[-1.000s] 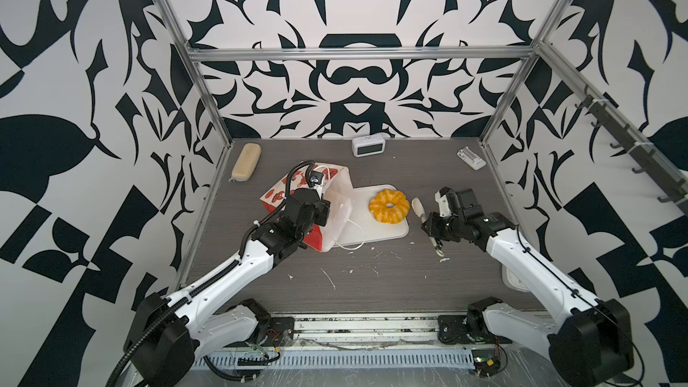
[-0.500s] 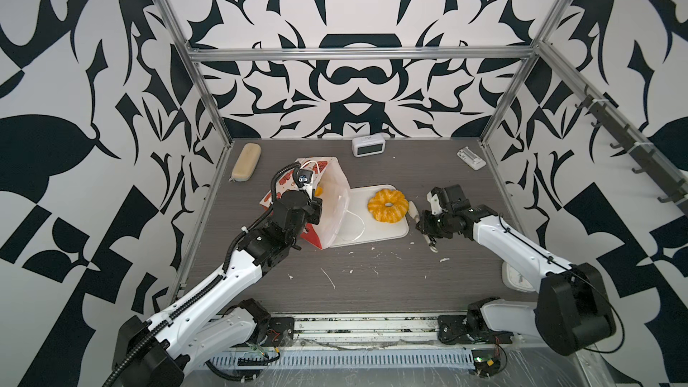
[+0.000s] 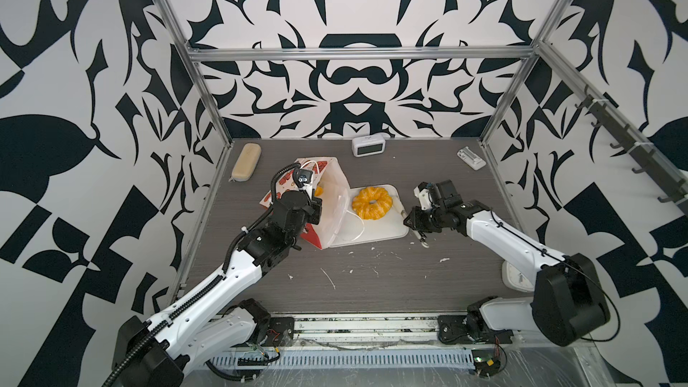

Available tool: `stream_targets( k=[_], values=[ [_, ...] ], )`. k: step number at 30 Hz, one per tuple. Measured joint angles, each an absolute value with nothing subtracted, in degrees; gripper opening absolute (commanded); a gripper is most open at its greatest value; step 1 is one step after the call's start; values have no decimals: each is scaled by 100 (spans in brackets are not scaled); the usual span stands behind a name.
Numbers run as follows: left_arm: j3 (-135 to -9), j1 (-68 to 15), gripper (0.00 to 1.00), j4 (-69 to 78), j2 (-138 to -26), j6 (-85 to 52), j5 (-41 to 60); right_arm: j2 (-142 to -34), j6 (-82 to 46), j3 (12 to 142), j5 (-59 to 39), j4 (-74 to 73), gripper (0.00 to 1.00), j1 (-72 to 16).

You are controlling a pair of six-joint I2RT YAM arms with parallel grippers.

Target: Take the fake bread out of the paper bag

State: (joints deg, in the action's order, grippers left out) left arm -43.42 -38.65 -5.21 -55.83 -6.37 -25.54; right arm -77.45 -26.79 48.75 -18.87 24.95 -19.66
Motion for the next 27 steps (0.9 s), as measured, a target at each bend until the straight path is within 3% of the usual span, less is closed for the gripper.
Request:
stream_targets(
  k=[12,20,27],
  values=[
    [-4283,-3865,0,-495,-5579,-639,-2552,-7708,-2659,4729,-1621,2443,18,-1964],
    [-4283,-3865,0,-484,-5741,-637,-2499,-6764,-2639,4753,-1372,2536,19,-1986],
    [-4252,-3865,0,-401,-5734,-646,-2663,-7227,-2661,5133,-1662,2342,19,-2936]
  ],
)
